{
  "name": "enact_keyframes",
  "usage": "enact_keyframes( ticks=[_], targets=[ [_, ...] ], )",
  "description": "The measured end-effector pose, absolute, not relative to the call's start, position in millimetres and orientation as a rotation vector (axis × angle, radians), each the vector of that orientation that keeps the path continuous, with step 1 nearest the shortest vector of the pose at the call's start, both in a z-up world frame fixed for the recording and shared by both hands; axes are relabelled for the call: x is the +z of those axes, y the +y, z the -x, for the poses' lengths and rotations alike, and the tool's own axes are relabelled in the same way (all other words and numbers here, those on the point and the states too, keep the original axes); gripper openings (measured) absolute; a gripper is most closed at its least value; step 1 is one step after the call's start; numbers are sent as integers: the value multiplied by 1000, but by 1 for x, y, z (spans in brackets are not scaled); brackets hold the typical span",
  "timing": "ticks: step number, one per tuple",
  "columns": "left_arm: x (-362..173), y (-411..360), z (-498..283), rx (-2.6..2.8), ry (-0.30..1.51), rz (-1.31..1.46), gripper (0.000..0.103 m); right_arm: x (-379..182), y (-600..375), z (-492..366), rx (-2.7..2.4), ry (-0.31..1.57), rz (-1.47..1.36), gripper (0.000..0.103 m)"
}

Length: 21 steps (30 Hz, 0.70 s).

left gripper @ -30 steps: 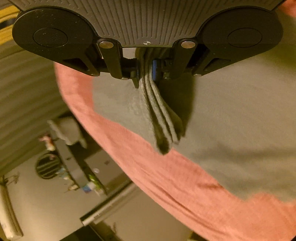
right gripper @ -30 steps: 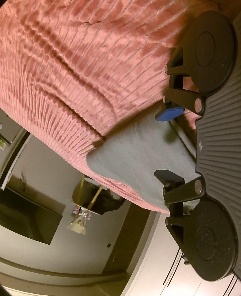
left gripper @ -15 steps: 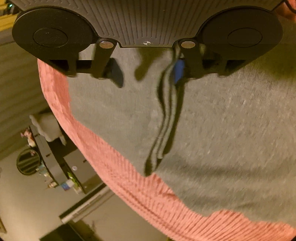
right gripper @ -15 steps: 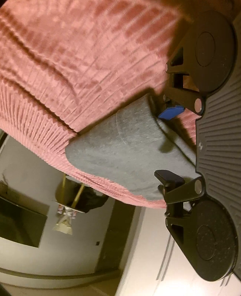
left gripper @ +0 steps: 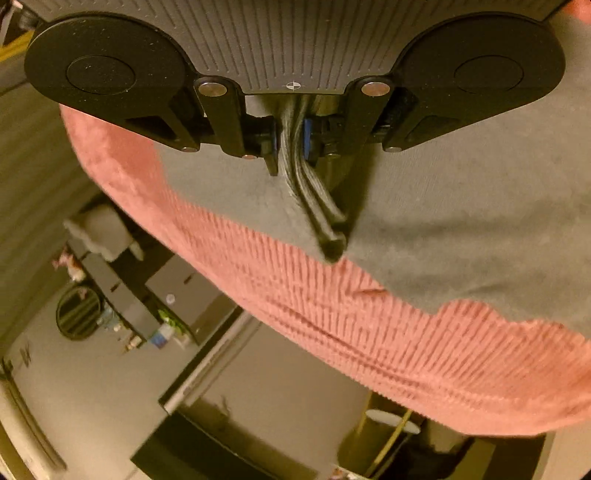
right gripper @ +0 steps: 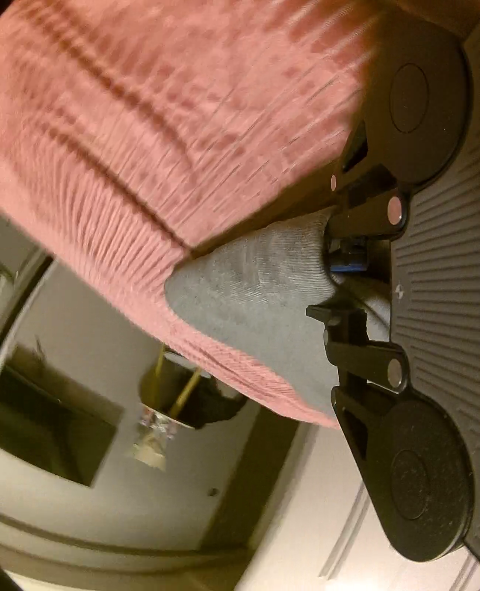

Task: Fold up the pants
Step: 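Fold the held edge over with the right tool while the left tool holds the fold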

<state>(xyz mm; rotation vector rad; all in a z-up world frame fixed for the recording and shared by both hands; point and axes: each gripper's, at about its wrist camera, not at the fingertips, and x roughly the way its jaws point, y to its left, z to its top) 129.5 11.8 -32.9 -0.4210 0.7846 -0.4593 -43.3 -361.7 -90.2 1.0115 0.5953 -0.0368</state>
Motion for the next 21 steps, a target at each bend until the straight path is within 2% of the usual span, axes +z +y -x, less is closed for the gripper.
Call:
enact_keyframes(
  ticks=[2, 3, 4, 5, 7, 10, 12, 16, 18, 19, 21],
  targets=[
    [-53, 11, -138, -420, 887, 381, 17, -106, -365, 35, -90, 735, -1048, 34],
    [-64, 8, -141, -396, 932, 338, 18, -115, -370, 33, -83, 776, -1110, 33],
    [-72, 6, -142, -376, 961, 298, 24, -117, -374, 36, -68, 771, -1149, 34],
    [-73, 7, -139, -381, 942, 296, 26, -113, -376, 39, -58, 774, -1134, 35],
    [-66, 11, -139, -372, 893, 320, 41, -99, -379, 45, -38, 788, -1042, 41],
    [-55, 16, -153, -364, 848, 356, 50, -78, -382, 57, 20, 785, -947, 42],
    [-55, 15, -169, -369, 856, 396, 52, -61, -383, 59, 46, 754, -889, 42],
    [-72, 10, -199, -367, 935, 455, 52, -38, -380, 42, 36, 642, -730, 40],
    [-77, 6, -206, -395, 937, 495, 50, -33, -371, 21, 30, 624, -628, 32],
    [-79, 4, -207, -410, 939, 512, 37, -33, -365, 9, 33, 625, -576, 29],
    [-80, 1, -214, -434, 949, 555, 21, -32, -350, -16, 33, 629, -454, 28]
  ],
)
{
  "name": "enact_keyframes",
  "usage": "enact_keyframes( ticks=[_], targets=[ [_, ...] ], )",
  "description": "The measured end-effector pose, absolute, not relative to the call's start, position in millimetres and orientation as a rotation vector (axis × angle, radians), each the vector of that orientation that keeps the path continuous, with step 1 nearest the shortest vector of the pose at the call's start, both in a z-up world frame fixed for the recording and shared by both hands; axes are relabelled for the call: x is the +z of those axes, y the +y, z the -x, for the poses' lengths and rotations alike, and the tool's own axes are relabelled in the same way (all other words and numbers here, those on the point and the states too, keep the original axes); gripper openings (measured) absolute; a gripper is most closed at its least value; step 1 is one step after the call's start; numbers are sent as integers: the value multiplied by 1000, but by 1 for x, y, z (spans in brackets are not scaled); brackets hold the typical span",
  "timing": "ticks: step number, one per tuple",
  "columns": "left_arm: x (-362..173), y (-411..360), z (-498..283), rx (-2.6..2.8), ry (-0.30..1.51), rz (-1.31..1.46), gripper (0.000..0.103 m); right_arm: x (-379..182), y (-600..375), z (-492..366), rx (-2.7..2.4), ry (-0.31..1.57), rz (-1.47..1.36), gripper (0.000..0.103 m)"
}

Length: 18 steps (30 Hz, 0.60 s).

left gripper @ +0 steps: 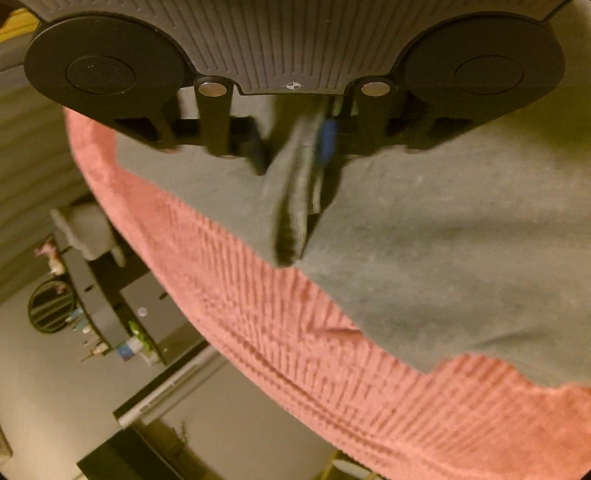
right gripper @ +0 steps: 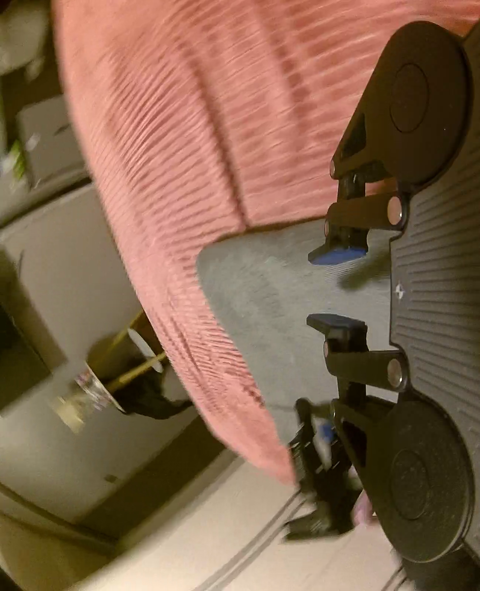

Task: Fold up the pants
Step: 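Fold the held edge over with the right tool while the left tool holds the fold, then open both tools and release the folded grey sweatpants onto the bed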

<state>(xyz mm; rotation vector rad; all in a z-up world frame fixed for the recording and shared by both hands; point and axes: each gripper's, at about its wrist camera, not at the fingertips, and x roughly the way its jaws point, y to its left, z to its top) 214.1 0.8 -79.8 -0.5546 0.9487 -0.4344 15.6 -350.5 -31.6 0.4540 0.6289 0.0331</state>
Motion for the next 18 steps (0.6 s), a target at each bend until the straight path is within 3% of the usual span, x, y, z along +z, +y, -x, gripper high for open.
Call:
enact_keyframes(
  ticks=[5, 9, 12, 14, 16, 18],
  targets=[
    [-48, -4, -196, -450, 788, 463, 15, -47, -337, -60, 8, 700, -355, 22],
    [-13, -2, -190, -468, 697, 337, 16, -35, -335, -49, 18, 578, -339, 22],
    [-28, -1, -203, -401, 768, 313, 16, -62, -333, -60, -11, 680, -322, 21],
    [-53, 0, -205, -350, 886, 299, 22, -72, -330, -59, -5, 657, -295, 21],
    [-61, 5, -189, -346, 887, 300, 33, -69, -330, -56, -4, 661, -284, 21],
    [-57, 12, -173, -372, 907, 347, 51, -62, -333, -53, -10, 674, -306, 22]
  ],
)
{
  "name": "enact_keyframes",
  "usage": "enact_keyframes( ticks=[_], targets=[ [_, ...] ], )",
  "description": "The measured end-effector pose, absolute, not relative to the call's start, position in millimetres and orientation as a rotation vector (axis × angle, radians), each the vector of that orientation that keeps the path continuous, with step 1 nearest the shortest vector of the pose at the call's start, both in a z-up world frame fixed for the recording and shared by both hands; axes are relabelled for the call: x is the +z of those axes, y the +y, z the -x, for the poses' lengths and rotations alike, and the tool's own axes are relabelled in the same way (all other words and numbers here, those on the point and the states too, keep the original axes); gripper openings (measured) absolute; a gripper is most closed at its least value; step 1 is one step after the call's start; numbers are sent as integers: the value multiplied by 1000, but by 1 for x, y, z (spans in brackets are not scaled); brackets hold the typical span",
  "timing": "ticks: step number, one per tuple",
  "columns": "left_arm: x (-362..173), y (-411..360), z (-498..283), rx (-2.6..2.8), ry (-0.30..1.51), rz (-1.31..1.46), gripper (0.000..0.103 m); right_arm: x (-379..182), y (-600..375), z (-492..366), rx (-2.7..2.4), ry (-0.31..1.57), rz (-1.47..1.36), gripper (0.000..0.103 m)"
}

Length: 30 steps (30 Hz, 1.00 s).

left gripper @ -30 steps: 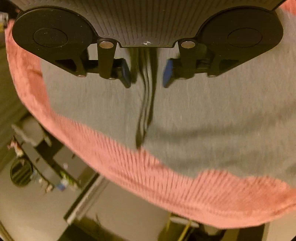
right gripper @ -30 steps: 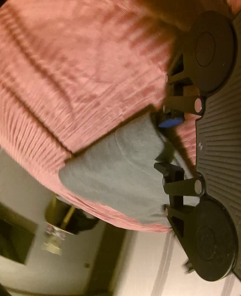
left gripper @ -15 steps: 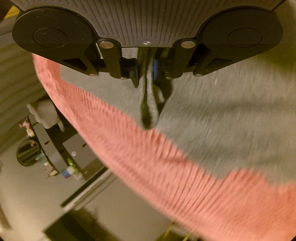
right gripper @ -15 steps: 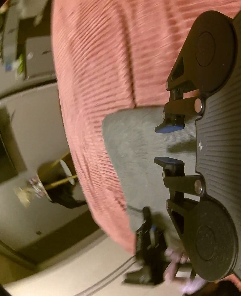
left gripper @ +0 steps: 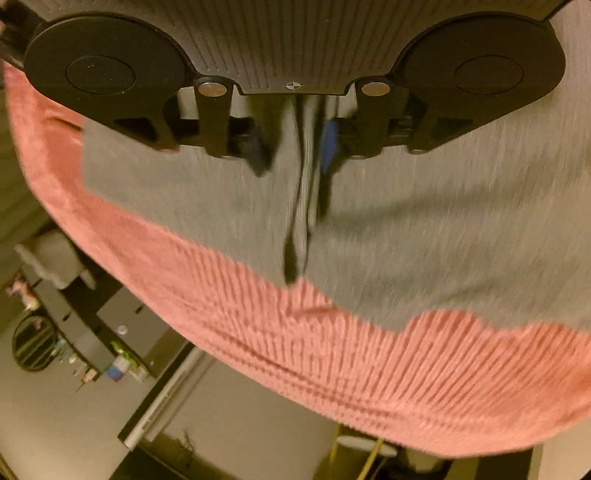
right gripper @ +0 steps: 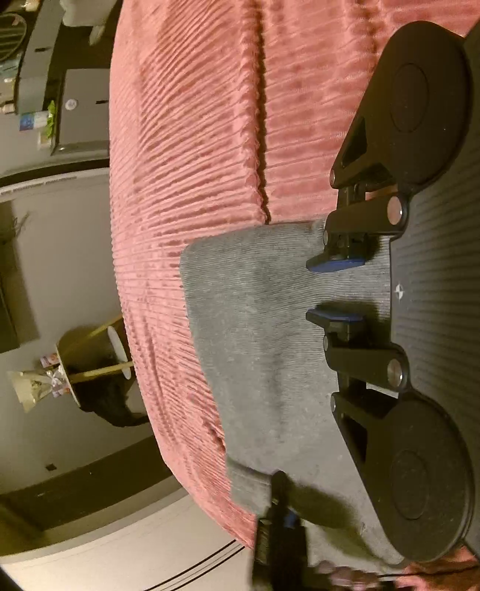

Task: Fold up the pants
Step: 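Open both tools and release the folded grey sweatpants onto the bed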

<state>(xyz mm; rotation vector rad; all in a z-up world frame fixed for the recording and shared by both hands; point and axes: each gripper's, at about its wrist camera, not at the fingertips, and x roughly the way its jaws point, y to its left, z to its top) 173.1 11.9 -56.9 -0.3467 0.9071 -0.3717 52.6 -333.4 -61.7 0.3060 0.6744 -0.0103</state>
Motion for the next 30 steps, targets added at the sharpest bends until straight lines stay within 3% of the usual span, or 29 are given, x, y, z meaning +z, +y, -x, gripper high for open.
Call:
enact_keyframes(
  ticks=[1, 2, 4, 9, 11, 13, 16, 30],
  targets=[
    [-55, 16, -164, -391, 908, 378, 60, -59, -332, -50, -13, 675, -313, 25],
    [-54, 20, -150, -402, 915, 395, 62, -56, -331, -46, -11, 672, -319, 32],
    [-56, 23, -135, -410, 960, 398, 64, -50, -330, -31, -1, 657, -335, 38],
    [-69, 35, -113, -407, 1030, 510, 63, -49, -324, -8, 19, 639, -423, 41],
    [-68, 28, -109, -387, 1027, 486, 57, -51, -320, -1, 15, 645, -433, 43],
    [-67, 16, -111, -362, 1035, 422, 33, -53, -317, 1, -5, 663, -429, 44],
    [-62, 14, -111, -364, 1038, 396, 17, -47, -316, 2, -18, 673, -428, 44],
    [-1, 17, -75, -371, 824, 185, 14, -35, -290, 7, 5, 691, -317, 46]
  ],
)
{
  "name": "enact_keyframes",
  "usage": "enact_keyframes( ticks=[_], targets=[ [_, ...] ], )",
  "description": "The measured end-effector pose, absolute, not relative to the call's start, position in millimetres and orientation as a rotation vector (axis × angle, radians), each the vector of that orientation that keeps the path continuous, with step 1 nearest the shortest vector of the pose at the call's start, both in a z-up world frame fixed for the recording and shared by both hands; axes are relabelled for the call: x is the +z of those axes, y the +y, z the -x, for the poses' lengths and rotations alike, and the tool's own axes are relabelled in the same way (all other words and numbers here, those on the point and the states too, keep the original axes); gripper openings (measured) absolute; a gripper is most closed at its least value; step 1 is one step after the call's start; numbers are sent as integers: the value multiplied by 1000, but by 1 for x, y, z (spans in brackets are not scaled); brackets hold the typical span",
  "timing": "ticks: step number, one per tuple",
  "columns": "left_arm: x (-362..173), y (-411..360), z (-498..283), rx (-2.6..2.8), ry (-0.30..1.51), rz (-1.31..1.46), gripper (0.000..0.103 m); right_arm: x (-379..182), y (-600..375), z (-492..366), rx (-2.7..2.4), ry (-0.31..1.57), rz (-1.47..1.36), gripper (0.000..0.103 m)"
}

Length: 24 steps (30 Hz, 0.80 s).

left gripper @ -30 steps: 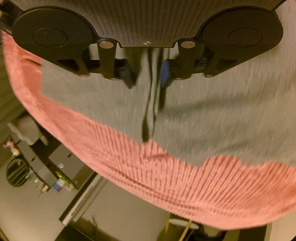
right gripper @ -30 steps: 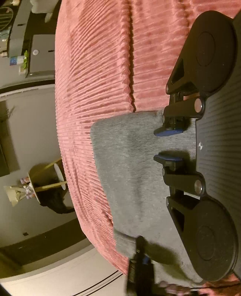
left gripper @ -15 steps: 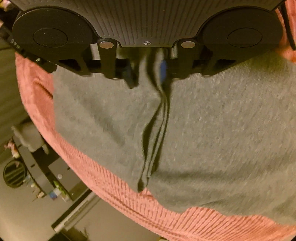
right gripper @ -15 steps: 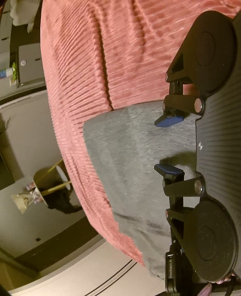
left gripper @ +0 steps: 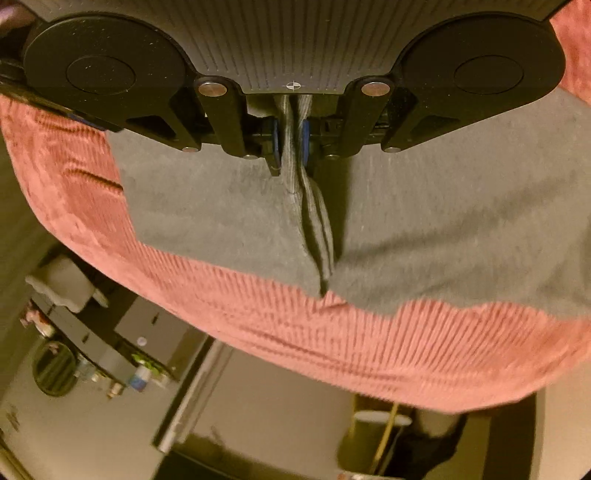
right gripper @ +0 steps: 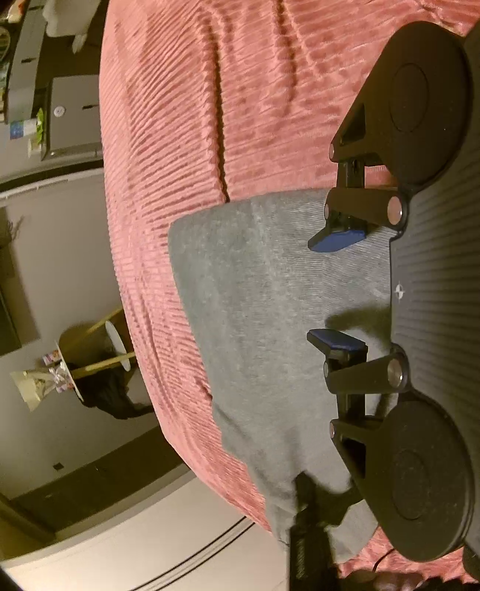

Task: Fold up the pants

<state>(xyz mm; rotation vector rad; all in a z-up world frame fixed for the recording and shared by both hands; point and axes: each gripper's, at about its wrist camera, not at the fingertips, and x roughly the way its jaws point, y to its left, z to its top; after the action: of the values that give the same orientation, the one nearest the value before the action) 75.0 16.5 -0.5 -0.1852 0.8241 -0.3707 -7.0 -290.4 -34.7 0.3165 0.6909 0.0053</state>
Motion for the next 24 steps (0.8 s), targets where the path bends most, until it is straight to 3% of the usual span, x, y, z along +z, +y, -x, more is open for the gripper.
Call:
enact_keyframes(
  ticks=[5, 6, 7, 9, 12, 24],
  targets=[
    [-59, 15, -79, -258, 924, 48, 22, -52, -286, -13, -30, 834, -235, 50],
    [-61, 17, -73, -259, 880, 53, 29, -52, -285, -14, -27, 838, -227, 51],
    [-58, 21, -68, -250, 850, 59, 44, -51, -283, -15, -23, 835, -209, 56],
    [-50, 37, -64, -200, 827, 107, 63, -51, -277, -13, -7, 832, -178, 64],
    [-41, 82, -61, -127, 783, 265, 75, -48, -270, -10, -20, 818, -146, 64],
    [-50, 225, -49, 159, 737, 587, 77, -36, -216, -10, 179, 749, -139, 64]
  ],
)
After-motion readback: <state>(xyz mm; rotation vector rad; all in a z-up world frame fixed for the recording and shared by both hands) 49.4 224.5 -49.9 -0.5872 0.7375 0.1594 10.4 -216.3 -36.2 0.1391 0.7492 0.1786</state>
